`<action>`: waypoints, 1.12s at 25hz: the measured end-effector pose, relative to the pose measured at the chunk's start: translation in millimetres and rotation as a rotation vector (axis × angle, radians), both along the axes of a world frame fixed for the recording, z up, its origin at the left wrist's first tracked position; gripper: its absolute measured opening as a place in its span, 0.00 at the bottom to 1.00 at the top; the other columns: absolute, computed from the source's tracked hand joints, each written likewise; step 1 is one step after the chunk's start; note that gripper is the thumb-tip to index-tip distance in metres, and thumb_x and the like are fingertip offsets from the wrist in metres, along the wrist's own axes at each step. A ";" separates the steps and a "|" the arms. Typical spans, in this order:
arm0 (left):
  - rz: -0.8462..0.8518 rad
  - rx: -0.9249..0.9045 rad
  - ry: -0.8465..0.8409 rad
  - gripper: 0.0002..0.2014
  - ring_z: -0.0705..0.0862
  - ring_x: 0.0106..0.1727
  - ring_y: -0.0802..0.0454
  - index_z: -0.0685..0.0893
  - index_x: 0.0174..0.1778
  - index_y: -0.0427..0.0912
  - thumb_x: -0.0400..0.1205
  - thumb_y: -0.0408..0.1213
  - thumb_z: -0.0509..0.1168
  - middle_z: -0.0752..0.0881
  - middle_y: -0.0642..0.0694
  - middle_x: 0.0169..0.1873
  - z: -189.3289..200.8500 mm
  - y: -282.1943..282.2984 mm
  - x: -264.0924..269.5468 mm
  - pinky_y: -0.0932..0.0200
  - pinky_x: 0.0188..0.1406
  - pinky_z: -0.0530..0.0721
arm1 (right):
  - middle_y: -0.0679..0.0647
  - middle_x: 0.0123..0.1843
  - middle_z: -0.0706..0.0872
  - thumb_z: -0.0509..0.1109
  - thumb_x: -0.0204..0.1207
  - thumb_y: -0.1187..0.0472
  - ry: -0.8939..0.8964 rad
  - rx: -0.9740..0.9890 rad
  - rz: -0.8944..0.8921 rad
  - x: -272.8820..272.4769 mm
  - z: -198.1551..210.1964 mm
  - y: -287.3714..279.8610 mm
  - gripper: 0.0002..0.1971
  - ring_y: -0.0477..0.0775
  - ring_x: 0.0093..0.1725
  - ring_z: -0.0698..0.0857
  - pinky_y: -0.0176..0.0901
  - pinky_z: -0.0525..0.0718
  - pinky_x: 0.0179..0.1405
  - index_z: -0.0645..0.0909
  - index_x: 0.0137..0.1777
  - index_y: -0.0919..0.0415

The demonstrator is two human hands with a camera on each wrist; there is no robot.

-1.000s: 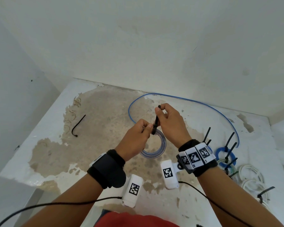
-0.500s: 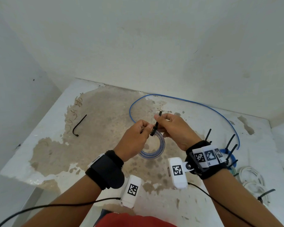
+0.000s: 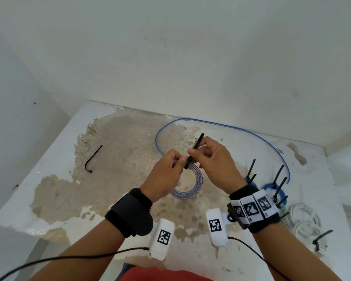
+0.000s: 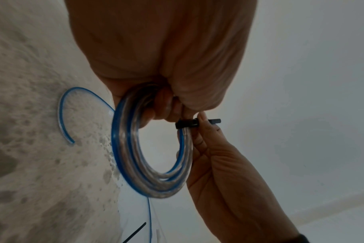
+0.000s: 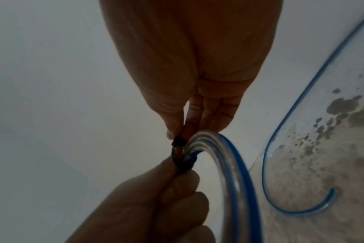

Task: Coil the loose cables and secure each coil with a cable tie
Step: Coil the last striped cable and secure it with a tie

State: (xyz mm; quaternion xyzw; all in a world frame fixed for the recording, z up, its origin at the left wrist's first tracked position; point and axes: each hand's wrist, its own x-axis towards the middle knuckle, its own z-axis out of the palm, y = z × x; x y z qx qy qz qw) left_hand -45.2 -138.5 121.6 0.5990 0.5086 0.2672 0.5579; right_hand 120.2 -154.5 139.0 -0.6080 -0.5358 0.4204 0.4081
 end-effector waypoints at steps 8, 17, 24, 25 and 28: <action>-0.005 0.033 -0.033 0.10 0.71 0.22 0.61 0.74 0.47 0.43 0.91 0.44 0.58 0.80 0.65 0.22 3.8 -4.1 2.2 0.62 0.24 0.75 | 0.49 0.40 0.92 0.72 0.84 0.54 -0.100 0.086 -0.046 -2.9 -3.0 -1.8 0.07 0.46 0.42 0.91 0.43 0.86 0.45 0.81 0.48 0.56; -0.038 0.040 -0.033 0.11 0.69 0.25 0.56 0.76 0.51 0.41 0.90 0.46 0.58 0.75 0.58 0.25 5.0 -7.8 -2.0 0.53 0.31 0.75 | 0.58 0.34 0.90 0.65 0.89 0.57 -0.116 0.051 0.011 -5.2 -3.7 2.3 0.02 0.46 0.31 0.86 0.29 0.77 0.32 0.75 0.53 0.51; 0.083 -0.105 -0.080 0.16 0.69 0.21 0.60 0.87 0.46 0.50 0.88 0.54 0.60 0.73 0.61 0.21 6.8 -10.8 -0.4 0.62 0.25 0.71 | 0.49 0.35 0.86 0.73 0.82 0.50 -0.254 0.022 -0.042 -5.1 -9.4 9.9 0.07 0.43 0.34 0.82 0.29 0.76 0.35 0.82 0.46 0.51; 0.086 -0.084 -0.061 0.16 0.71 0.19 0.62 0.88 0.44 0.48 0.87 0.54 0.62 0.75 0.62 0.20 9.2 -10.6 -1.3 0.65 0.24 0.72 | 0.46 0.34 0.85 0.73 0.82 0.49 -0.267 0.028 -0.051 -6.4 -10.6 11.8 0.08 0.41 0.34 0.81 0.28 0.76 0.35 0.83 0.44 0.51; 0.072 -0.090 -0.048 0.16 0.73 0.16 0.62 0.86 0.44 0.41 0.87 0.51 0.65 0.78 0.63 0.19 9.9 -7.7 -7.3 0.62 0.23 0.72 | 0.47 0.37 0.90 0.72 0.83 0.51 -0.173 -0.026 -0.042 -14.1 -11.8 17.8 0.09 0.44 0.38 0.90 0.37 0.84 0.43 0.86 0.45 0.53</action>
